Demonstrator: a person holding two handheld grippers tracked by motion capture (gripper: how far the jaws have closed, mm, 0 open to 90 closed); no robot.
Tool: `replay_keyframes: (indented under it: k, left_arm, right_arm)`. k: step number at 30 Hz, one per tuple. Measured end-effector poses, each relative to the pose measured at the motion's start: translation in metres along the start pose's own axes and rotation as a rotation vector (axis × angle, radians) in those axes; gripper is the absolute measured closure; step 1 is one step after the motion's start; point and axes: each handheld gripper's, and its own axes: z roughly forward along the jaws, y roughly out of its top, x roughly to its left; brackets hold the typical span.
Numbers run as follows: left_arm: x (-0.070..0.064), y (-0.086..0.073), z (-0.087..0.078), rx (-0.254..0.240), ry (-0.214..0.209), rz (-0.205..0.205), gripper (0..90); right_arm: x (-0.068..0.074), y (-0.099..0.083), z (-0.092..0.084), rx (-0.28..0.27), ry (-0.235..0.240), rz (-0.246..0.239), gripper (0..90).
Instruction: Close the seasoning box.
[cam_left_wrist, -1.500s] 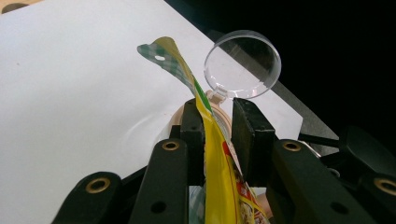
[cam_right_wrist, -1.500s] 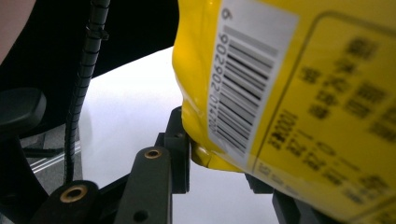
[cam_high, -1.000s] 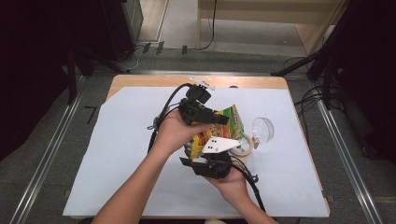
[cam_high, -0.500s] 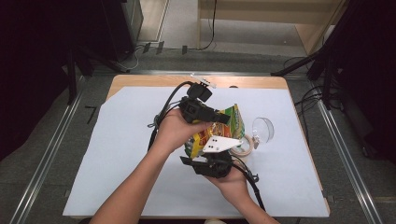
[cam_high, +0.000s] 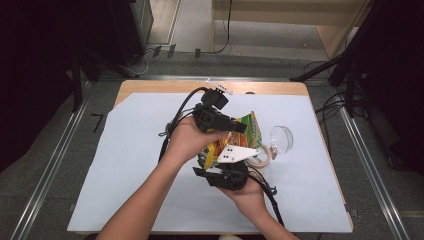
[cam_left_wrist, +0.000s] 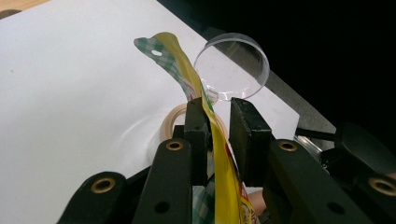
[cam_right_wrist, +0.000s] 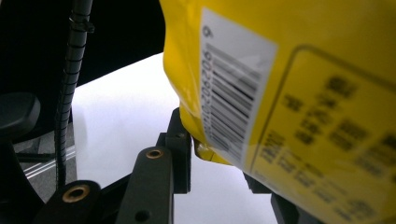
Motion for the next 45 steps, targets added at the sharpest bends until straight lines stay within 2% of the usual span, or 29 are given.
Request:
replay_keyframes:
  k: [8,21,45]
  left_arm:
    - [0.0000,0.0000,0.0013,0.003,0.007,0.001,77.7]
    - [0.0025,-0.0023,0.0004,-0.009,0.004,-0.004,77.6]
    - [0.0041,-0.0034,0.0008,-0.011,0.004,-0.009,77.6]
  right_arm:
    - [-0.0007,-0.0005,0.0003,0.004,0.003,0.010,69.2]
    - [-0.0001,-0.0002,0.0001,0.008,-0.006,-0.008,69.1]
    - [0.0000,-0.0002,0.0007,0.010,-0.005,-0.012,69.0]
